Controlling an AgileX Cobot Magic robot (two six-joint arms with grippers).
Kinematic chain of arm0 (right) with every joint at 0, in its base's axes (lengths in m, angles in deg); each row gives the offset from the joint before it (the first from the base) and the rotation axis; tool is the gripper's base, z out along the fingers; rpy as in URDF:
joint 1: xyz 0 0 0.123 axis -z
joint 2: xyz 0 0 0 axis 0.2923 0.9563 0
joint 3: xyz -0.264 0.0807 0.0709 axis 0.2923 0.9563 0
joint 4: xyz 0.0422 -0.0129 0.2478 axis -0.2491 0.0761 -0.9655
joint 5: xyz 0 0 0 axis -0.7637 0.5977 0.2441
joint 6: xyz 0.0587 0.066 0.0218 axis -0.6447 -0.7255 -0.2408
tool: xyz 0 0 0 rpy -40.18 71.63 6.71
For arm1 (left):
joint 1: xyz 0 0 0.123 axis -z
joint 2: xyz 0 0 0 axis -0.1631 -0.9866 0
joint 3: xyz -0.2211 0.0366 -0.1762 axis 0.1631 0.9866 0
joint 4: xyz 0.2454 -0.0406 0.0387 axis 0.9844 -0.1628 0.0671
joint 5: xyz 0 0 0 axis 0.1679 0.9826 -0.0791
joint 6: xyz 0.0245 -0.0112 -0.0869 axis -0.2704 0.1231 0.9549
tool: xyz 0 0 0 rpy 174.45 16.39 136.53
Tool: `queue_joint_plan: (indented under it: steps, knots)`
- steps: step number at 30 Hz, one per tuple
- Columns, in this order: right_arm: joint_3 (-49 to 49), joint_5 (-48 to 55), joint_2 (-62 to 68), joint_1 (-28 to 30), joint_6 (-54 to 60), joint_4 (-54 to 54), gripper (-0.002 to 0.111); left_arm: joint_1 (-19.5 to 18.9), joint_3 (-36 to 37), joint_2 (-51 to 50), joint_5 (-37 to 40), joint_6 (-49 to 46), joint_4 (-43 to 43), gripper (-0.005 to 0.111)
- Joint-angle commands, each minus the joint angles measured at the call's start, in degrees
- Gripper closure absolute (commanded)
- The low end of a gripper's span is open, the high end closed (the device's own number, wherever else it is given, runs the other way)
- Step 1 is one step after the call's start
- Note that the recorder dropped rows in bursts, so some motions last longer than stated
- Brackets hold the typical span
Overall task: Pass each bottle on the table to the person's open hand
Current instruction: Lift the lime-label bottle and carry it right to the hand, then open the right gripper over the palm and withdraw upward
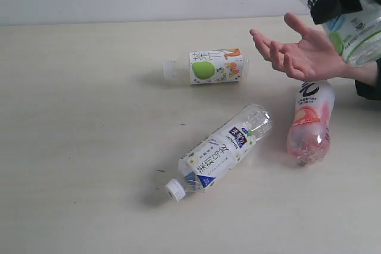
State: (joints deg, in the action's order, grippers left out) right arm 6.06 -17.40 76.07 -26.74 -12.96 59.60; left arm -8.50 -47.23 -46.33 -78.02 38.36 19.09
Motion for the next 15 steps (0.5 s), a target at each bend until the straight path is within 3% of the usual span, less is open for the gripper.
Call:
queue_joint_plan:
  steps: [1, 12, 15]
  knots:
    - [0.26, -0.39, 5.76, 1.20, 3.76, -5.41, 0.108, -0.18, 0.12, 0.36, -0.09, 0.02, 0.09, 0.107]
    - [0.26, -6.29, 19.36, 1.20, 4.12, -6.62, 0.107, -0.18, 0.12, 0.36, -0.09, 0.02, 0.09, 0.107]
    - [0.26, -6.75, 20.21, 1.20, 4.12, -6.49, 0.096, -0.18, 0.12, 0.36, -0.09, 0.02, 0.09, 0.107]
